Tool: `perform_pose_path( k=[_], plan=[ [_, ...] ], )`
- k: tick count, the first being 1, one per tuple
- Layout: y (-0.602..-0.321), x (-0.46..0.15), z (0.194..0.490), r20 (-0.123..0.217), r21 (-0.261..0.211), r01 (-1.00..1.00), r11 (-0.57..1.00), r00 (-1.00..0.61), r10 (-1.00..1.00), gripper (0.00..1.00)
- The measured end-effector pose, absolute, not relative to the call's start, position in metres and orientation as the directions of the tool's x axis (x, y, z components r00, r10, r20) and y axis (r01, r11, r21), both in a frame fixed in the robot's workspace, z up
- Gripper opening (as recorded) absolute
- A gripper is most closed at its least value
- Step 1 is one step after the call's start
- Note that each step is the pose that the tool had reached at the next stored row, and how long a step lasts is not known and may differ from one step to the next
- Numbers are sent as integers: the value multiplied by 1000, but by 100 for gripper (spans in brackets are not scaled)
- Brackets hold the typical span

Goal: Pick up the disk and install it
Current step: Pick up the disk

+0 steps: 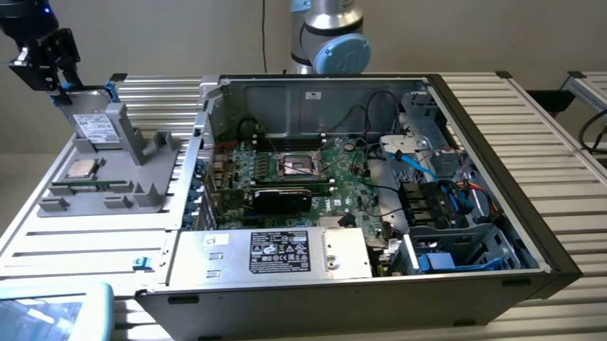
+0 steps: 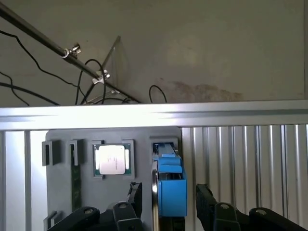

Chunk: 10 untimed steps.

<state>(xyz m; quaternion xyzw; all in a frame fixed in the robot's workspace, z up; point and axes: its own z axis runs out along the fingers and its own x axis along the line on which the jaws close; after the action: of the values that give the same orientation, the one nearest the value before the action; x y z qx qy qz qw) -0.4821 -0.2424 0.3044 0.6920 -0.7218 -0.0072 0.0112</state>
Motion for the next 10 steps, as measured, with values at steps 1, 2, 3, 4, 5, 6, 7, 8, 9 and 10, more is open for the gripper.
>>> perform_pose_path(
  k=[1, 2, 3, 4, 5, 6, 7, 8, 9, 10],
  plan=[
    [-242, -482, 303, 6, 27, -999, 42, -42, -999, 57],
    [-242, -482, 301, 6, 28, -999, 42, -42, -999, 57],
    [-242, -482, 300, 5, 29, -999, 42, -42, -999, 57],
    [-242, -482, 299, 3, 30, -999, 42, -42, -999, 57],
    [-242, -482, 298, 1, 31, -999, 42, -42, -999, 57],
    [-242, -482, 298, 0, 31, -999, 42, -42, -999, 57],
    [-242, -482, 298, -1, 31, -999, 42, -42, -999, 57],
    [-242, -482, 298, -1, 32, -999, 42, -42, -999, 57],
    [-242, -482, 297, -1, 31, -999, 42, -42, -999, 57],
    [-242, -483, 297, -1, 31, -999, 42, -42, -999, 57]
  ],
)
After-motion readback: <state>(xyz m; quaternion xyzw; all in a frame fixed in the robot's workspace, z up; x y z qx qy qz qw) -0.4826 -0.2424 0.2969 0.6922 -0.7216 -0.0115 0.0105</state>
